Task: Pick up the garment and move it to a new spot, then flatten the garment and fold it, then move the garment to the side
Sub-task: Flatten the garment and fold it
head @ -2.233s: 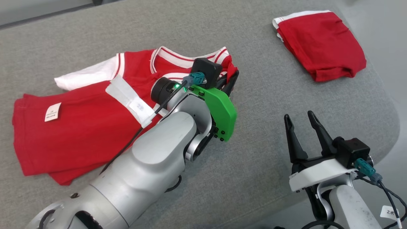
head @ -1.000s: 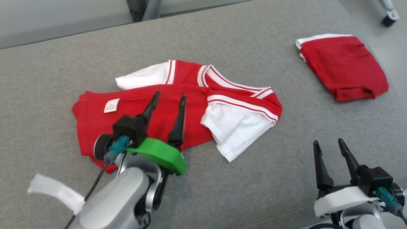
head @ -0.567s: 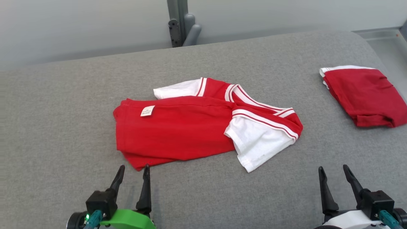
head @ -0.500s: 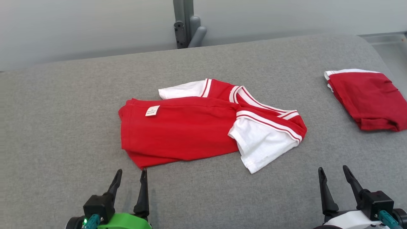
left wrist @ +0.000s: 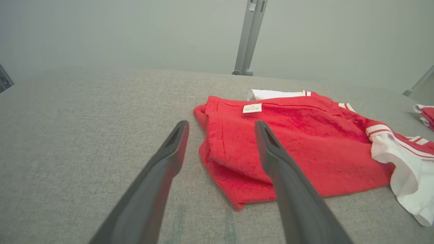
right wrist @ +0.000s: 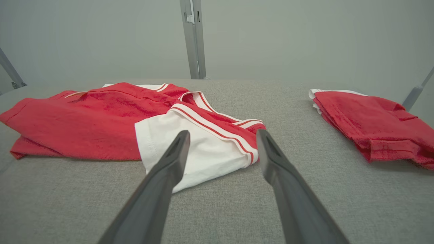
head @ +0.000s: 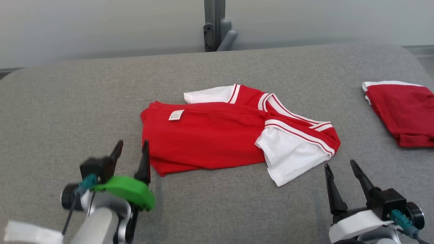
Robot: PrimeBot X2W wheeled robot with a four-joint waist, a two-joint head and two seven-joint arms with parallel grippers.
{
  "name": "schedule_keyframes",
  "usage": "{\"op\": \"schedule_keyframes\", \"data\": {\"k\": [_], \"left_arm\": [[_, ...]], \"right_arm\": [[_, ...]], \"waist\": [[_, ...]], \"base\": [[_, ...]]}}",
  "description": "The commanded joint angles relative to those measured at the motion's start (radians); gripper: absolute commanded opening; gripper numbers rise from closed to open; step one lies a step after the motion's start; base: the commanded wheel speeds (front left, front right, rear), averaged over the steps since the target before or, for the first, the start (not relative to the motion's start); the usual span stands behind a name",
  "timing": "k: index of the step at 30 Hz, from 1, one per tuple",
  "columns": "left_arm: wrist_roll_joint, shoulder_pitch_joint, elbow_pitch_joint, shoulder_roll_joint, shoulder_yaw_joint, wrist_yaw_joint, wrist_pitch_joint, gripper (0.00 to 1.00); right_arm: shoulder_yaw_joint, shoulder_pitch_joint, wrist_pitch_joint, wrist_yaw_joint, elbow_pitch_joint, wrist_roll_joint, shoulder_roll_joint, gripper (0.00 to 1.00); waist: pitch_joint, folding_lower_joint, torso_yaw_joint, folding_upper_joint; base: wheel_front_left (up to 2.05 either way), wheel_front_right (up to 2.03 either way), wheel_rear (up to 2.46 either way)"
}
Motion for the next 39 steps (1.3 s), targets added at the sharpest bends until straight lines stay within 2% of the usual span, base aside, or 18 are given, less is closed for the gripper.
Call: {"op": "schedule_keyframes", "data": {"k": [1,9,16,19,23,35,37,38,39], "left_arm": [[-0.015,-0.058,0.017,-0.003,0.005,-0.010,0.026,1.00],[-0.067,-0.388,0.216,0.011,0.014,-0.072,0.258,1.00],[-0.051,-0.549,0.412,0.021,-0.010,-0.096,0.343,1.00],[-0.045,-0.584,0.470,0.020,-0.012,-0.091,0.337,1.00],[-0.040,-0.606,0.518,0.013,-0.019,-0.105,0.306,1.00],[-0.035,-0.631,0.588,-0.023,-0.043,-0.133,0.217,1.00],[-0.037,-0.632,0.599,-0.029,-0.048,-0.140,0.214,0.36],[-0.038,-0.632,0.604,-0.031,-0.050,-0.143,0.213,0.12],[-0.038,-0.633,0.609,-0.032,-0.052,-0.145,0.210,0.04]], "right_arm": [[0.008,-0.025,-0.001,-0.001,-0.007,0.007,-0.009,1.00],[0.006,-0.096,-0.001,-0.001,-0.012,0.020,-0.005,1.00],[0.001,-0.130,-0.001,-0.001,-0.013,0.024,-0.001,1.00],[0.001,-0.134,-0.001,-0.001,-0.012,0.025,0.001,1.00],[-0.002,-0.137,-0.001,-0.001,-0.006,0.026,0.003,1.00],[0.000,-0.125,-0.001,-0.001,0.006,0.020,0.004,1.00],[-0.001,-0.123,-0.001,-0.001,0.008,0.019,0.004,1.00],[-0.001,-0.123,-0.001,-0.001,0.008,0.018,0.004,1.00],[0.001,-0.122,-0.001,-0.001,0.009,0.018,0.004,1.00]], "waist": [[0.084,0.0001,-0.041,0.0000],[0.239,0.0001,-0.109,0.0000],[0.299,0.0001,-0.146,0.0000],[0.298,0.0001,-0.152,0.0000],[0.286,0.0001,-0.149,0.0000],[0.250,0.0001,-0.109,0.0000],[0.246,0.0001,-0.103,0.0000],[0.245,0.0001,-0.101,0.0000],[0.243,0.0001,-0.099,0.0000]], "base": [[0.00,0.00,0.00],[0.00,0.00,0.00],[0.00,0.00,0.00],[0.00,0.00,0.00],[0.00,0.00,0.00],[0.00,0.00,0.00],[0.00,0.00,0.00],[0.00,0.00,0.00],[0.00,0.00,0.00]]}}
